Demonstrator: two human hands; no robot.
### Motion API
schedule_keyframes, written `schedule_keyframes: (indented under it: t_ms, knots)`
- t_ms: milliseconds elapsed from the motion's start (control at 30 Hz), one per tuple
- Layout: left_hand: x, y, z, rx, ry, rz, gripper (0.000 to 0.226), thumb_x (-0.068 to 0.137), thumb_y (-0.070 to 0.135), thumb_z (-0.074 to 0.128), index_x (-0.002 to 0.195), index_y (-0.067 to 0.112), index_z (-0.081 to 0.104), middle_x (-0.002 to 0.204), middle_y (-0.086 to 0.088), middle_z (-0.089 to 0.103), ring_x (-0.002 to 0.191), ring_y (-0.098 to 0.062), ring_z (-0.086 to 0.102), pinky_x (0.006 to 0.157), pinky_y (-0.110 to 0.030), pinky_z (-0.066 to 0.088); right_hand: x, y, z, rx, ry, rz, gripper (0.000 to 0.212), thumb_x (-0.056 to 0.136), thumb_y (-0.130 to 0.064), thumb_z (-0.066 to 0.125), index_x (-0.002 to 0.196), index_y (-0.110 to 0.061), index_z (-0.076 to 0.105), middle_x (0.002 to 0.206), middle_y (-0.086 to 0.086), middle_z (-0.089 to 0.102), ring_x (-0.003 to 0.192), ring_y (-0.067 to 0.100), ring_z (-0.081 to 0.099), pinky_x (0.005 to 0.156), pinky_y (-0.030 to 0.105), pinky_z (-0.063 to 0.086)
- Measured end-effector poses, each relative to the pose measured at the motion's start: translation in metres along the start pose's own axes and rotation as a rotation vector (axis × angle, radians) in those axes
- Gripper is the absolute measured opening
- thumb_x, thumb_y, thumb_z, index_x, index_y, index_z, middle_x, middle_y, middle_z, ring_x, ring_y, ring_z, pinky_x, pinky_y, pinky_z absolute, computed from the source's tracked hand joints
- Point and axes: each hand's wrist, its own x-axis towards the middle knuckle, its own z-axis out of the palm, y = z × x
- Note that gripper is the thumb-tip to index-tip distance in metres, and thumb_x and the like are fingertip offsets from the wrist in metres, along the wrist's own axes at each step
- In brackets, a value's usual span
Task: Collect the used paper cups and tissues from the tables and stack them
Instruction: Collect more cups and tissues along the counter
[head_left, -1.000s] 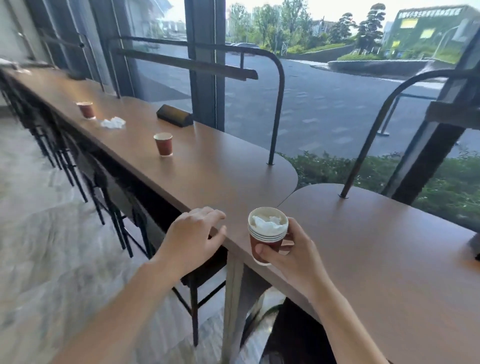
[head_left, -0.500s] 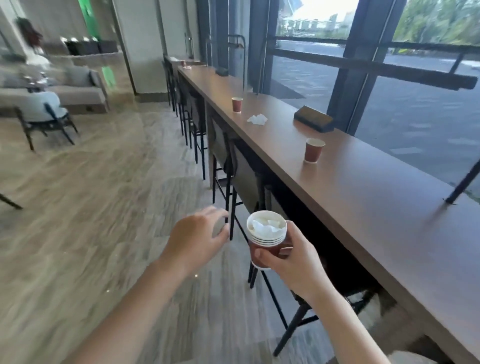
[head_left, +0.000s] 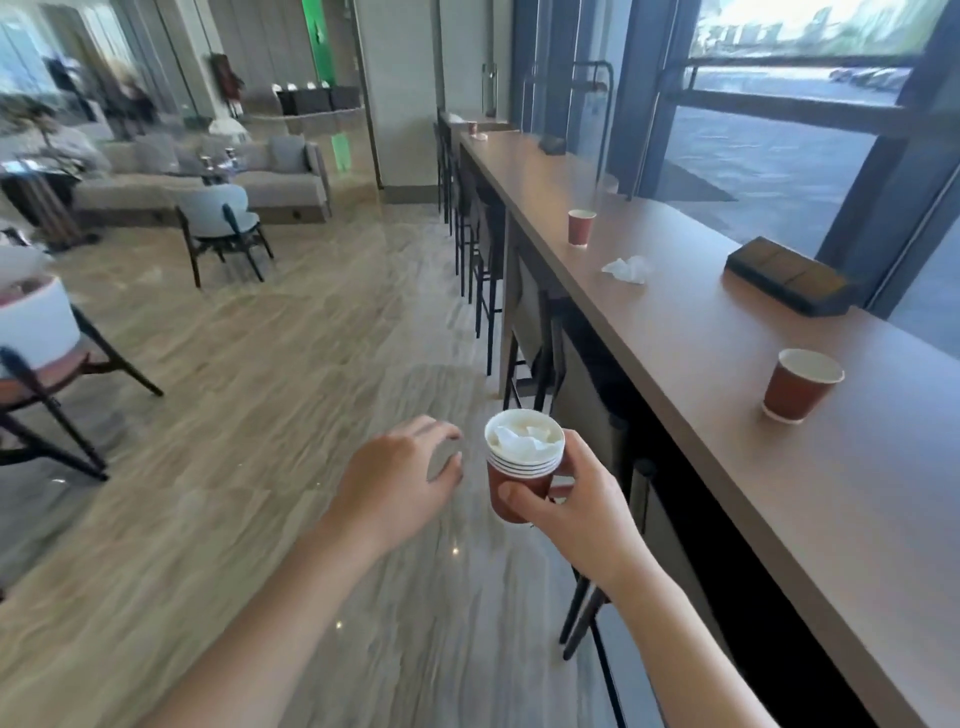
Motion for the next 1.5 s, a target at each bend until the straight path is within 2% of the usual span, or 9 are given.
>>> schedule_keyframes:
  t_ms: [400,533,700,800,900,1067,1233,1333,1500]
  knots:
    - [0.132,-0.09,0.012,-0.008,0.054,-0.129,0.033,0.086,0.047,0.046,0.111,0.033,0.063,0.11,0.019,0.063,0.095,-0.014,0.064,0.076,-0.034,0.052,0.184,-0.001,0.045,-0.035,-0.111,-0.055,0.051,0.078,-0.036,0.083,0.121,-0.044,0.058,0.111,-0.026,0.069,0.104,-0.011,0.061,0.082,0.013,0.052]
    - [0.193,-0.133,0.021,-0.022,0.03,-0.092,0.03,0.088,0.045,0.049,0.111,0.033,0.063,0.11,0.019,0.063,0.096,-0.011,0.064,0.076,-0.033,0.053,0.242,0.0,0.07,-0.045,-0.059,-0.022,0.052,0.079,-0.033,0.084,0.124,-0.04,0.059,0.108,-0.027,0.069,0.105,-0.01,0.062,0.079,0.009,0.052]
    - [0.276,-0.146,0.033,-0.05,-0.013,0.051,0.025,0.093,0.038,0.055,0.115,0.029,0.064,0.11,0.017,0.064,0.094,-0.009,0.063,0.069,-0.023,0.043,0.293,0.001,0.063,-0.059,0.074,0.016,0.051,0.077,-0.035,0.086,0.118,-0.048,0.057,0.108,-0.031,0.069,0.105,-0.006,0.064,0.087,0.019,0.055]
    - [0.316,-0.126,0.044,-0.088,-0.047,0.148,0.026,0.095,0.037,0.053,0.118,0.029,0.063,0.112,0.017,0.063,0.094,-0.003,0.059,0.066,-0.009,0.031,0.307,0.003,0.042,-0.087,0.168,0.03,0.052,0.077,-0.035,0.087,0.113,-0.054,0.054,0.107,-0.04,0.064,0.106,-0.011,0.062,0.083,0.012,0.054]
    - [0.348,-0.099,0.059,-0.117,-0.078,0.251,0.029,0.096,0.039,0.051,0.121,0.03,0.062,0.116,0.017,0.063,0.096,0.003,0.054,0.071,-0.007,0.03,0.315,0.006,0.013,-0.121,0.267,0.038,0.054,0.078,-0.036,0.087,0.11,-0.057,0.05,0.104,-0.05,0.059,0.104,-0.018,0.059,0.076,0.003,0.05]
    - [0.381,-0.041,0.085,-0.194,-0.093,0.38,0.027,0.096,0.039,0.051,0.119,0.033,0.063,0.113,0.02,0.063,0.095,0.0,0.06,0.079,-0.018,0.05,0.308,0.016,-0.046,-0.126,0.43,0.088,0.057,0.075,-0.039,0.085,0.124,-0.044,0.058,0.106,-0.033,0.069,0.1,-0.007,0.065,0.083,0.015,0.053]
    - [0.394,0.032,0.114,-0.265,-0.126,0.554,0.026,0.094,0.038,0.055,0.117,0.03,0.065,0.112,0.02,0.065,0.095,-0.001,0.062,0.081,-0.017,0.049,0.28,0.025,-0.103,-0.134,0.613,0.13,0.053,0.073,-0.036,0.085,0.117,-0.049,0.058,0.106,-0.035,0.068,0.098,-0.007,0.065,0.085,0.019,0.054]
    - [0.394,0.073,0.135,-0.327,-0.178,0.656,0.026,0.093,0.038,0.057,0.116,0.03,0.065,0.106,0.02,0.064,0.091,-0.003,0.062,0.084,-0.024,0.053,0.251,0.034,-0.131,-0.132,0.734,0.173,0.053,0.073,-0.035,0.085,0.117,-0.05,0.059,0.108,-0.03,0.07,0.1,-0.005,0.066,0.089,0.025,0.055]
    - [0.399,0.14,0.166,-0.351,-0.249,0.86,0.025,0.094,0.035,0.057,0.116,0.026,0.067,0.112,0.015,0.066,0.095,-0.005,0.063,0.081,-0.021,0.048,0.212,0.042,-0.167,-0.172,0.962,0.251,0.061,0.058,-0.057,0.078,0.116,-0.051,0.059,0.108,-0.024,0.072,0.1,0.0,0.069,0.088,0.038,0.06]
